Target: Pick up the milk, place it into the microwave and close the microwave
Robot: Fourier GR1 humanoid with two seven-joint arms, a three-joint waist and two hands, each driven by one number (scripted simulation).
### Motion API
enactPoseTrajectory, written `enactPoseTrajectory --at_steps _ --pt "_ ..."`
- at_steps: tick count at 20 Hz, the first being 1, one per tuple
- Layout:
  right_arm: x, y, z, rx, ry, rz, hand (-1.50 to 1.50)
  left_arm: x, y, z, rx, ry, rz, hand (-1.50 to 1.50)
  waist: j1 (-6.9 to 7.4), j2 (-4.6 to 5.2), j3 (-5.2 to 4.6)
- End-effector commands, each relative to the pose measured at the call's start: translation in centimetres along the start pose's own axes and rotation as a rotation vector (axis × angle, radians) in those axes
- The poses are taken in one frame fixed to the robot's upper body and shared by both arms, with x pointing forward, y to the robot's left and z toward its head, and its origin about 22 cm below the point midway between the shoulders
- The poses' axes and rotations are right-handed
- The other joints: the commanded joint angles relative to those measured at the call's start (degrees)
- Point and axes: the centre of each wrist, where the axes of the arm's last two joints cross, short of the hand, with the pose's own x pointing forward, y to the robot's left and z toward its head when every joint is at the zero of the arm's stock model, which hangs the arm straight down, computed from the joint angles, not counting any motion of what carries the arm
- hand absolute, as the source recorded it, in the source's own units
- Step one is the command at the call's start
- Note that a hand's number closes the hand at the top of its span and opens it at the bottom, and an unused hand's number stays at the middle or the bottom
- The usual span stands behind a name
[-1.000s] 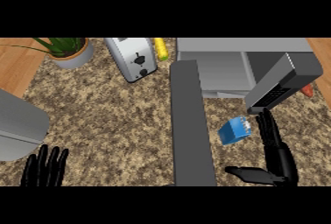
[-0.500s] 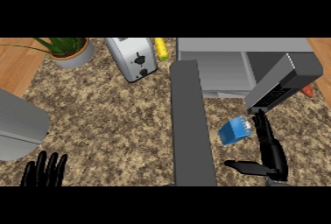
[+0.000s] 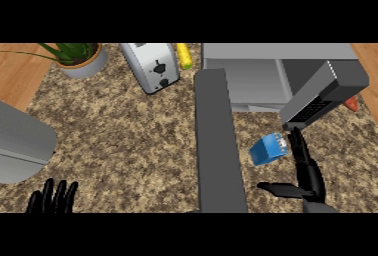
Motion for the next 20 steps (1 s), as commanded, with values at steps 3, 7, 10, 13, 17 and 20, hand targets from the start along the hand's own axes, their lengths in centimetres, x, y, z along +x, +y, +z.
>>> enactPoseTrajectory --at_steps 3,7,10,13,17,20 --pt "-0.7 -0.1 -0.9 0.033 -0.026 -0.009 -1.50 -0.2 -0.4 0.4 0.011 0.001 0.018 -1.50 -0.02 -0.01 -0.01" --pt "-1.0 0.6 -1.7 0.058 -0.062 -0.028 -1.50 -0.3 0.3 0.1 0.022 0.002 0.005 -1.50 0.02 0.02 -0.01" --pt "-1.2 1.5 -1.5 0.060 -0.049 -0.030 -1.50 0.0 0.9 0.6 0.023 0.004 0.008 -1.50 -0.04 -0.02 -0.02" --pt "-1.4 1.8 -1.6 0.055 -0.014 -0.055 -1.50 -0.3 -0.3 1.7 -0.012 0.001 0.002 -1.50 -0.01 -0.05 -0.02" --pt "-1.7 4.6 -3.8 0.042 -0.030 -0.050 -1.50 -0.6 0.0 2.6 0.024 0.010 0.001 -1.50 0.60 0.09 0.02" --pt "-1.1 3.7 -4.6 -0.029 -0.026 -0.016 -1.50 1.4 0.5 1.5 0.006 0.006 0.003 -1.50 0.22 0.01 0.00"
